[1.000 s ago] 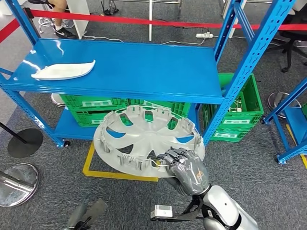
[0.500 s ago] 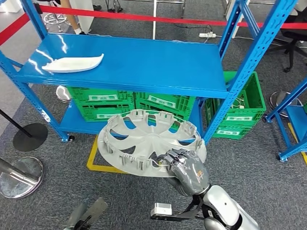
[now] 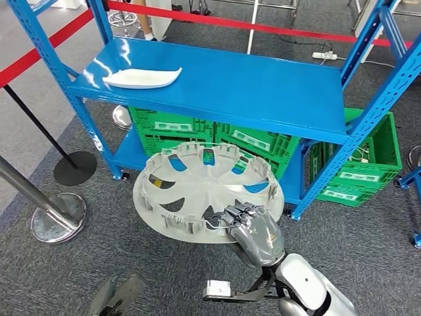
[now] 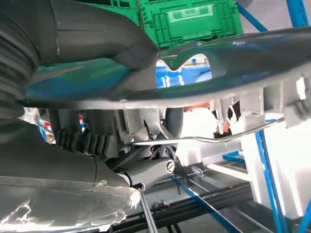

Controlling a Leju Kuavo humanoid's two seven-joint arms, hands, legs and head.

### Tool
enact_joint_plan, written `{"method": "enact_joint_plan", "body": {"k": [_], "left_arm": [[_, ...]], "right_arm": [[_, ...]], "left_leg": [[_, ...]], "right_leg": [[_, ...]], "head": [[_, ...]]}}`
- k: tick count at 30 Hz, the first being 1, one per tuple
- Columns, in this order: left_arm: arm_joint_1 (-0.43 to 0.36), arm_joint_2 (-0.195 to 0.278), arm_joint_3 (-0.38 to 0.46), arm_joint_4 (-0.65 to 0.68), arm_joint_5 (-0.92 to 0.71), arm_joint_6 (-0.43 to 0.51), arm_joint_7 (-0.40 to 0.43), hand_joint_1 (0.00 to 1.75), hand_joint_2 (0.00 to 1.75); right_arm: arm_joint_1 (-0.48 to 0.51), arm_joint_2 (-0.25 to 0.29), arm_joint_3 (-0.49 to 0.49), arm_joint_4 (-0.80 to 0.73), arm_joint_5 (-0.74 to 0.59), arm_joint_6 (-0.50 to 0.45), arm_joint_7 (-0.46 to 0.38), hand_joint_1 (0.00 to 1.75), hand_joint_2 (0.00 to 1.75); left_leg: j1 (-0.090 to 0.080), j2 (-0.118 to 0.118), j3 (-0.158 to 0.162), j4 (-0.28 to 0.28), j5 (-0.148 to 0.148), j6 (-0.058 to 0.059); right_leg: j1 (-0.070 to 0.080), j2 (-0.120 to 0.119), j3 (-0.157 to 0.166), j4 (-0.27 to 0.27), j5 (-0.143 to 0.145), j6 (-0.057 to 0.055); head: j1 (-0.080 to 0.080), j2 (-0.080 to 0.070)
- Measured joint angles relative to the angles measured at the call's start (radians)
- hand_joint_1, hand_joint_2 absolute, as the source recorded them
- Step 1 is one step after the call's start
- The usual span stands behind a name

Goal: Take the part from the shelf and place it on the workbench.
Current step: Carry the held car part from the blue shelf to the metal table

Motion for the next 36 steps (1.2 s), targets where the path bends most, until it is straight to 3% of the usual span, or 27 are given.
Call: {"method": "enact_joint_plan", "body": {"k": [1,3,5,7,8,9,11,13,14,16,18,20,21,22,23,24,25,26,28,29,31,33,35,36], "left_arm": [[0.004,0.001,0.003,-0.001,-0.002,0.0,0.001,0.0,0.0],[0.01,0.003,0.008,-0.004,-0.008,-0.001,0.001,0.0,0.0],[0.01,0.003,0.011,-0.008,-0.013,-0.002,0.002,0.0,0.0],[0.01,0.003,0.012,-0.01,-0.015,-0.004,0.002,0.0,0.0],[0.011,0.003,0.013,-0.01,-0.015,-0.005,0.002,0.0,0.0],[0.012,0.003,0.013,-0.01,-0.015,-0.005,0.002,0.0,0.0],[0.012,0.004,0.014,-0.013,-0.016,-0.006,0.003,0.0,0.0],[0.01,0.005,0.016,-0.017,-0.021,-0.007,0.003,0.0,0.0],[0.009,0.005,0.017,-0.018,-0.024,-0.008,0.003,0.0,0.0],[0.013,0.005,0.02,-0.019,-0.029,-0.012,0.003,0.0,0.0],[0.016,0.006,0.022,-0.019,-0.033,-0.015,0.004,0.0,0.0],[0.014,0.006,0.025,-0.019,-0.035,-0.017,0.004,0.0,0.0],[0.013,0.005,0.026,-0.019,-0.036,-0.018,0.004,0.0,0.0],[0.013,0.004,0.027,-0.019,-0.036,-0.018,0.004,0.0,0.0],[0.014,0.004,0.027,-0.019,-0.036,-0.019,0.004,0.0,0.0],[0.014,0.003,0.027,-0.019,-0.036,-0.02,0.004,0.0,0.0],[0.015,0.003,0.027,-0.019,-0.036,-0.02,0.004,0.0,0.0],[0.014,0.003,0.028,-0.019,-0.036,-0.02,0.004,0.0,0.0],[0.012,0.003,0.028,-0.019,-0.036,-0.02,0.004,0.0,0.0],[0.011,0.003,0.029,-0.019,-0.036,-0.02,0.004,0.0,0.0],[0.014,0.004,0.029,-0.019,-0.036,-0.02,0.004,0.0,0.0],[0.018,0.005,0.029,-0.019,-0.036,-0.02,0.004,0.0,0.0],[0.015,0.003,0.029,-0.019,-0.037,-0.02,0.004,0.0,0.0],[0.013,0.002,0.029,-0.019,-0.037,-0.02,0.004,0.0,0.0]], "right_arm": [[-0.003,0.0,0.001,0.0,0.005,0.0,0.002,1.75,1.75],[-0.008,0.001,0.003,0.0,0.012,0.0,0.006,1.75,1.75],[-0.009,0.001,0.004,0.0,0.016,0.0,0.007,1.75,1.75],[-0.009,0.001,0.006,0.001,0.017,0.0,0.007,1.75,1.75],[-0.009,0.001,0.007,0.001,0.017,0.0,0.007,1.75,1.75],[-0.009,0.001,0.008,0.001,0.017,0.0,0.007,1.75,1.75],[-0.01,0.001,0.009,0.001,0.017,-0.001,0.007,1.75,1.75],[-0.011,0.001,0.008,0.001,0.019,-0.002,0.007,1.75,1.75],[-0.013,0.001,0.009,0.001,0.021,-0.002,0.007,1.75,1.75],[-0.015,0.001,0.01,0.0,0.023,-0.003,0.005,1.75,1.75],[-0.015,0.001,0.011,0.0,0.025,-0.005,0.004,1.75,1.75],[-0.014,0.0,0.011,-0.002,0.026,-0.008,0.004,1.75,1.75],[-0.013,0.0,0.011,-0.002,0.027,-0.011,0.003,1.75,1.75],[-0.012,-0.001,0.011,-0.002,0.028,-0.013,0.003,1.75,1.75],[-0.012,-0.001,0.011,-0.003,0.028,-0.015,0.003,1.75,1.75],[-0.012,-0.002,0.011,-0.004,0.028,-0.016,0.002,1.75,1.75],[-0.012,-0.002,0.01,-0.004,0.029,-0.017,0.002,1.75,1.75],[-0.012,-0.003,0.009,-0.006,0.029,-0.018,0.002,1.75,1.75],[-0.012,-0.006,0.007,-0.008,0.031,-0.022,0.002,1.75,1.75],[-0.013,-0.006,0.007,-0.01,0.032,-0.025,0.002,1.75,1.75],[-0.015,-0.008,0.006,-0.014,0.032,-0.03,0.002,1.75,1.75],[-0.017,-0.008,0.005,-0.016,0.033,-0.031,0.002,1.75,1.75],[-0.017,-0.009,0.002,-0.018,0.033,-0.031,0.002,1.75,1.75],[-0.017,-0.009,0.001,-0.019,0.033,-0.032,0.002,1.75,1.75]], "left_leg": [[0.001,-0.004,-0.004,-0.002,0.004,-0.007],[-0.004,0.026,-0.022,0.024,-0.019,-0.019],[-0.006,0.079,-0.065,0.125,-0.086,-0.03],[-0.004,0.098,-0.104,0.235,-0.137,-0.038],[-0.003,0.101,-0.102,0.251,-0.14,-0.04],[-0.002,0.104,-0.081,0.228,-0.125,-0.041],[-0.004,0.133,0.007,0.1,-0.078,-0.039],[-0.009,0.163,0.071,-0.006,-0.052,-0.026],[-0.012,0.168,0.08,-0.026,-0.049,-0.017],[-0.014,0.149,0.073,-0.032,-0.041,0.001],[-0.011,0.131,0.068,-0.036,-0.031,0.015],[-0.007,0.112,0.061,-0.038,-0.023,0.025],[-0.007,0.101,0.057,-0.038,-0.02,0.027],[-0.007,0.09,0.053,-0.038,-0.017,0.028],[-0.006,0.077,0.05,-0.037,-0.013,0.026],[-0.005,0.064,0.047,-0.037,-0.01,0.024],[-0.003,0.05,0.045,-0.036,-0.007,0.02],[-0.001,0.036,0.043,-0.035,-0.004,0.016],[0.001,0.011,0.032,-0.03,0.004,0.004],[0.001,0.001,0.025,-0.029,0.009,-0.003],[0.005,-0.018,0.011,-0.031,0.021,-0.017],[0.004,0.017,-0.005,-0.011,0.008,-0.027],[0.0,0.079,-0.048,0.08,-0.049,-0.031],[0.0,0.094,-0.077,0.148,-0.084,-0.033]], "right_leg": [[-0.002,-0.013,-0.001,-0.005,0.005,0.001],[-0.006,-0.04,-0.002,-0.017,0.019,-0.005],[-0.007,-0.069,-0.009,-0.022,0.029,-0.011],[-0.005,-0.099,-0.018,-0.021,0.035,-0.013],[-0.005,-0.114,-0.022,-0.021,0.037,-0.012],[-0.005,-0.127,-0.026,-0.021,0.04,-0.01],[-0.004,-0.152,-0.03,-0.02,0.043,-0.006],[0.001,-0.171,-0.034,-0.015,0.045,0.001],[0.003,-0.18,-0.035,-0.014,0.046,0.005],[0.003,-0.195,-0.037,-0.015,0.049,0.016],[-0.001,-0.168,-0.049,0.011,0.026,0.026],[-0.005,-0.113,-0.093,0.116,-0.039,0.034],[-0.006,-0.096,-0.121,0.187,-0.074,0.036],[-0.007,-0.089,-0.145,0.244,-0.096,0.037],[-0.007,-0.086,-0.153,0.269,-0.1,0.038],[-0.009,-0.085,-0.144,0.256,-0.085,0.039],[-0.011,-0.079,-0.115,0.205,-0.056,0.039],[-0.016,-0.059,-0.076,0.133,-0.026,0.042],[-0.025,-0.011,-0.014,0.018,0.007,0.043],[-0.027,0.004,-0.004,-0.004,0.009,0.042],[-0.023,-0.01,-0.008,-0.003,0.013,0.03],[-0.021,-0.035,-0.011,-0.005,0.02,0.016],[-0.018,-0.064,-0.014,-0.008,0.026,0.003],[-0.015,-0.079,-0.017,-0.008,0.027,-0.001]], "head": [[0.001,0.0],[-0.004,0.0],[-0.01,0.0],[-0.011,0.0],[-0.011,0.0],[-0.011,0.0],[-0.011,0.0],[-0.009,0.0],[-0.009,0.0],[-0.007,0.0],[-0.006,0.0],[-0.003,0.0],[-0.002,0.0],[-0.002,0.0],[-0.001,0.0],[-0.002,0.0],[-0.001,0.0],[0.0,0.0],[0.003,0.0],[0.004,0.0],[0.004,0.0],[0.001,0.0],[-0.004,0.0],[-0.006,0.0]]}}
